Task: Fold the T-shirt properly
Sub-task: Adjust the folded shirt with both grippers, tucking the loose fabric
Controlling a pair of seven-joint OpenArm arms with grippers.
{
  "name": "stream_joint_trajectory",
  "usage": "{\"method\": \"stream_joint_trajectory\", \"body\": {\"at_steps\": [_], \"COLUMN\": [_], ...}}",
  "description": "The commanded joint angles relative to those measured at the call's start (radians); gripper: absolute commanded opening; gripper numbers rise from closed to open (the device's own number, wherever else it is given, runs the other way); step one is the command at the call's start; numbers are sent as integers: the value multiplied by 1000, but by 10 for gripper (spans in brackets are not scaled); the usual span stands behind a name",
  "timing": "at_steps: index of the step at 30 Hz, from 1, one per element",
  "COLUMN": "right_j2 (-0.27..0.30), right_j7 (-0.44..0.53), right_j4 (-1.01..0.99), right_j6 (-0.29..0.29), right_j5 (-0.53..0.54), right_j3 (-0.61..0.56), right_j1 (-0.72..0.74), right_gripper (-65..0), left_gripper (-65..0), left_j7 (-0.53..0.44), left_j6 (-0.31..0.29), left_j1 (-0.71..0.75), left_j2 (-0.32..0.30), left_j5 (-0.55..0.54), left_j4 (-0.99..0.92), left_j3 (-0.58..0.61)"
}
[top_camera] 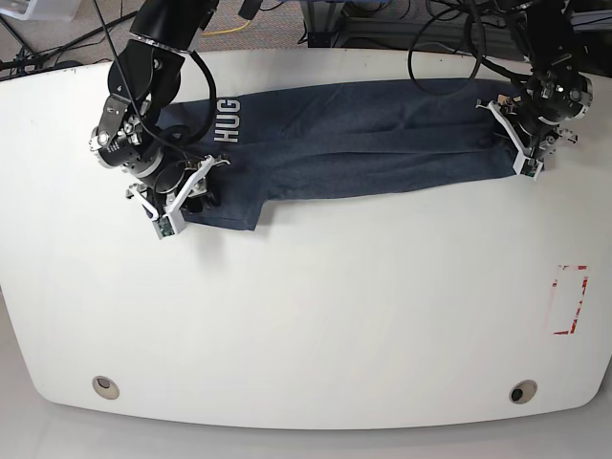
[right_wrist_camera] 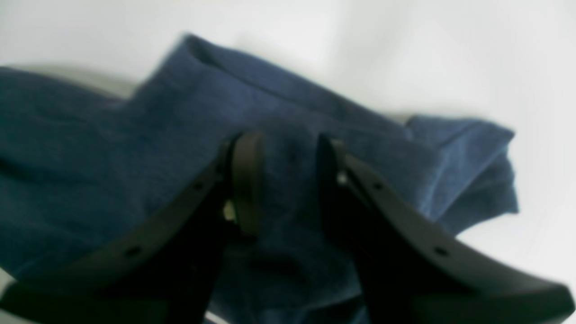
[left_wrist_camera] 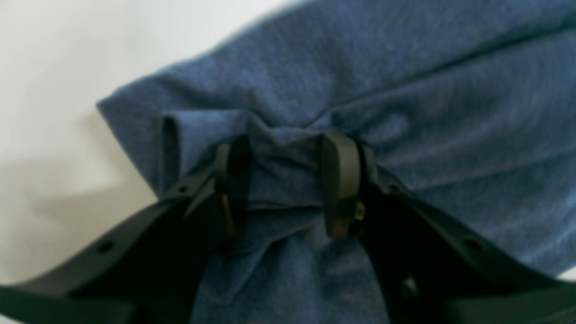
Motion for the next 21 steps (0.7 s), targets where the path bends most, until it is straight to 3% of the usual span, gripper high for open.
{"method": "stream_joint_trajectory", "body": {"at_steps": [1, 6, 13, 16, 21], "right_j2": [26, 90, 139, 165, 169], "right_j7": [29, 144, 250, 278, 281], "right_j4": [-16, -70, -88, -141, -167], "right_j6": [9, 9, 7, 7, 7], "right_j5": [-6, -8, -17, -9, -8], "right_j3": [17, 26, 27, 32, 147], "right_j1": [4, -95, -194, -200, -195], "right_gripper": [-472, -472, -472, -474, -474], "left_gripper": [-418, -418, -418, -418, -418], "left_j7": [16, -20, -64, -64, -67], "left_j6": [-1, -1, -1, -1, -1], "left_j1": [-8, -31, -61, -78, -92], "left_j2": [-18, -21, -53, -55, -68], "left_j5": [29, 42, 42, 42, 42], "left_j4": [-41, -130, -228, -251, -271], "left_j3": [-1, -3, 0, 0, 2]}}
